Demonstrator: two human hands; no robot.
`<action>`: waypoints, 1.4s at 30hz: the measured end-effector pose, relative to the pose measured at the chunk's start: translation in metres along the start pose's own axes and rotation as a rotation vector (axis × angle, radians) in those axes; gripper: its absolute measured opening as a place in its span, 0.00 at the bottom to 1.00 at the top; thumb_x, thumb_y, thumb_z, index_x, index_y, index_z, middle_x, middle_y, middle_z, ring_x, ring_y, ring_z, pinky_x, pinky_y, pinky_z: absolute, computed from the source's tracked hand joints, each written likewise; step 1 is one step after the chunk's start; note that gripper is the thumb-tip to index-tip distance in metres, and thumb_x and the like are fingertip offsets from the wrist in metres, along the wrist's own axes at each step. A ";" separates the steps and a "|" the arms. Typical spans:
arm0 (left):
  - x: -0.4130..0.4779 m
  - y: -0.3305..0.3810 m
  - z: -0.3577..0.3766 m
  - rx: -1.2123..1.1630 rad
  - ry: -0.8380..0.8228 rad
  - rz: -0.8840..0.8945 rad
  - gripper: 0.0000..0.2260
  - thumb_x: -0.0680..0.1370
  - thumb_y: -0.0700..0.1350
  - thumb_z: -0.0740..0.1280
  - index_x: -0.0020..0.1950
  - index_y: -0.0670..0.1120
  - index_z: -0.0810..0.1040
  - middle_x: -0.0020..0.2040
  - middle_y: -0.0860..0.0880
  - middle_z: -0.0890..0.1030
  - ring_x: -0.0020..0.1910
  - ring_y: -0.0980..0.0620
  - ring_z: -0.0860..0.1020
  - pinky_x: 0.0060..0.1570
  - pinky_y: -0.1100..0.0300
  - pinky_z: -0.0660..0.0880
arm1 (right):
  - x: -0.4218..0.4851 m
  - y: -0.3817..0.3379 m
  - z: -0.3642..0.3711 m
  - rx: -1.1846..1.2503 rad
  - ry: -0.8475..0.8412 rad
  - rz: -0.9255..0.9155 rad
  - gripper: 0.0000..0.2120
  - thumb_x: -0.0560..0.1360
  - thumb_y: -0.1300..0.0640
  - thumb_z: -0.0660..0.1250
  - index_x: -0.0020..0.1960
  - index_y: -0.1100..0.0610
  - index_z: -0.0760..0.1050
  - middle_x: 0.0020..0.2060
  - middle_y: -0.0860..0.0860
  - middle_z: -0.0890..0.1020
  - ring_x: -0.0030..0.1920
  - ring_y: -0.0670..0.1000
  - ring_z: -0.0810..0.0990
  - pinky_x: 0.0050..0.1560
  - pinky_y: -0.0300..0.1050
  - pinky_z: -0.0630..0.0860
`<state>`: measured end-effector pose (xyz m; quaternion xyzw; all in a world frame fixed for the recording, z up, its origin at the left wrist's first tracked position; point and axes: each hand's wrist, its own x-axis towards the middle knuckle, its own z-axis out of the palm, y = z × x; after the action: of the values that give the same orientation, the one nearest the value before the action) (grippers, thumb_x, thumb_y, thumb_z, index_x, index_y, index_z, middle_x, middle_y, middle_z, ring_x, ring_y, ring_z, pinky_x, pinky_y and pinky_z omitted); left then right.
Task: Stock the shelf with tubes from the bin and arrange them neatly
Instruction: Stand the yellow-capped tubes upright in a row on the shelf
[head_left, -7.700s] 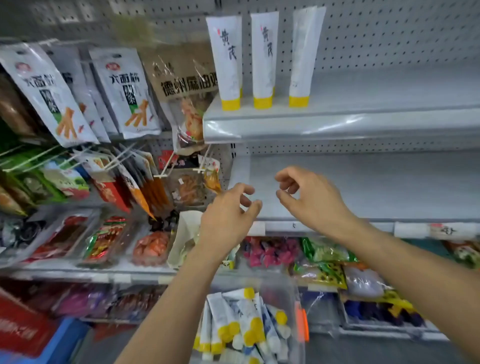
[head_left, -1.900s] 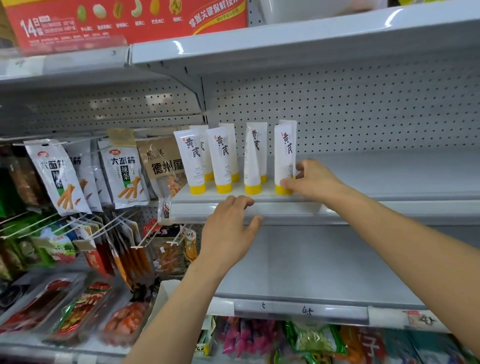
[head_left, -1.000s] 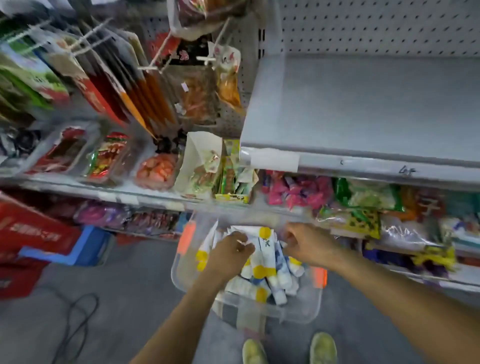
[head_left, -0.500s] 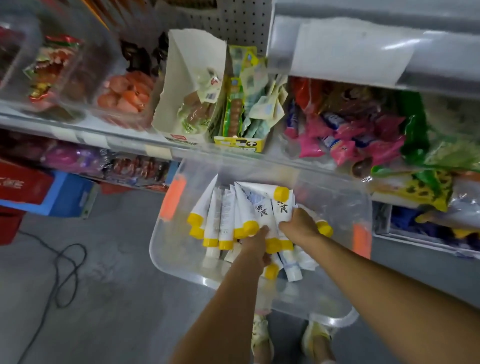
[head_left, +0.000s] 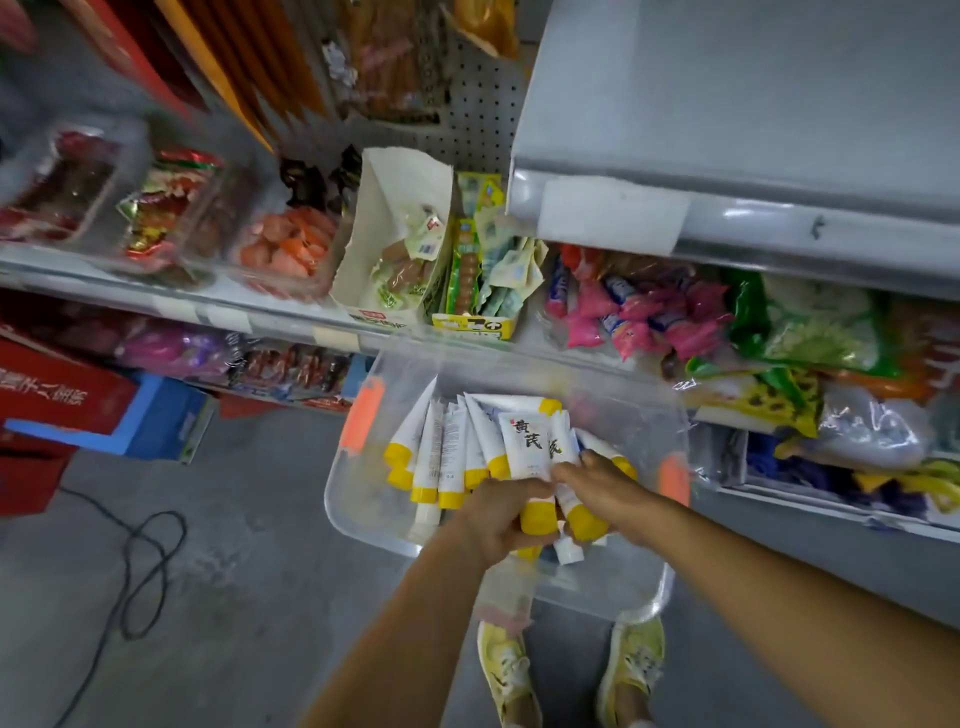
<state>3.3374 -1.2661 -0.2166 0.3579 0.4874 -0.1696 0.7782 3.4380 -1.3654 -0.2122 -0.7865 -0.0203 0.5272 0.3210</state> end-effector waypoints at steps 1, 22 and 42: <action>-0.016 0.007 0.002 0.014 -0.036 0.023 0.08 0.75 0.37 0.68 0.54 0.43 0.81 0.43 0.43 0.84 0.42 0.46 0.83 0.43 0.50 0.81 | -0.014 -0.006 -0.004 0.044 -0.017 -0.025 0.21 0.73 0.47 0.63 0.62 0.55 0.70 0.51 0.57 0.81 0.43 0.57 0.83 0.39 0.54 0.82; -0.313 0.099 0.142 0.330 -0.131 1.012 0.18 0.74 0.31 0.68 0.60 0.47 0.76 0.53 0.47 0.85 0.47 0.51 0.83 0.37 0.62 0.78 | -0.322 -0.113 -0.143 0.258 -0.002 -0.786 0.15 0.75 0.65 0.69 0.60 0.57 0.74 0.54 0.60 0.83 0.50 0.62 0.82 0.49 0.62 0.78; -0.374 0.153 0.332 0.239 -0.019 1.315 0.20 0.74 0.38 0.71 0.64 0.47 0.71 0.55 0.48 0.82 0.51 0.49 0.82 0.44 0.53 0.82 | -0.442 -0.175 -0.355 0.230 0.494 -1.209 0.12 0.75 0.58 0.70 0.58 0.54 0.75 0.51 0.50 0.83 0.46 0.47 0.81 0.44 0.41 0.75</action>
<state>3.4683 -1.4329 0.2614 0.6629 0.1386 0.2842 0.6787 3.5948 -1.5618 0.3256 -0.6950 -0.3277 0.0573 0.6374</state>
